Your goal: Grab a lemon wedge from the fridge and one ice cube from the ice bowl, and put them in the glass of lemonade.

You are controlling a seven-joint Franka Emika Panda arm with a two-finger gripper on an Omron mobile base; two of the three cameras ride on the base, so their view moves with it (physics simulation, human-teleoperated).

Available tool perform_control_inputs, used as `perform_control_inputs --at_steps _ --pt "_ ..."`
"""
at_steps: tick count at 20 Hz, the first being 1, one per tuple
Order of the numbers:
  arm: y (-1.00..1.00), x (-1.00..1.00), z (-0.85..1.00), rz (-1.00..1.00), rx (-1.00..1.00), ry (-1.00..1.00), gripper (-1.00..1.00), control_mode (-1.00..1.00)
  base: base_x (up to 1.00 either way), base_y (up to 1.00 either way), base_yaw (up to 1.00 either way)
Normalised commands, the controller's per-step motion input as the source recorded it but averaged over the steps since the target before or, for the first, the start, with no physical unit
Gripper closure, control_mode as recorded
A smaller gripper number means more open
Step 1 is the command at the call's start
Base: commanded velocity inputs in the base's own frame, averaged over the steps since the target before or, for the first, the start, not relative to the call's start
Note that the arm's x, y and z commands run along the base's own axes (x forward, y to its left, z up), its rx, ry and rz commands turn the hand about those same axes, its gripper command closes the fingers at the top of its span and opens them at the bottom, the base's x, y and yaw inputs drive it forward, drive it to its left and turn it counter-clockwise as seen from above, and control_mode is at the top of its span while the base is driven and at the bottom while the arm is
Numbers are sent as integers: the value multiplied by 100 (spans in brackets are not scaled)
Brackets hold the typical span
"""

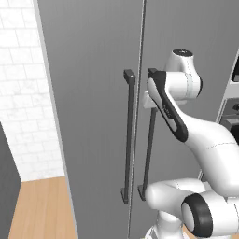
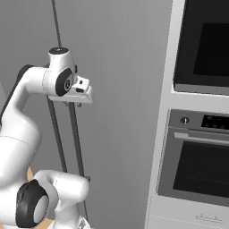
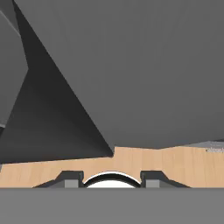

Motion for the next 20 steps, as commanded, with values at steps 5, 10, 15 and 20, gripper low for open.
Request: perform_control_inputs --at_steps 5,10,15,20 --pt "0 0 0 0 1 0 -100 -100 0 0 0" --pt "0 -18 -26 0 3 25 -100 -100 0 0 0" --pt "0 -71 -42 0 11 17 -100 -100 0 0 0" --pt "6 -35 -1 -4 1 -3 -100 -100 0 0 0"
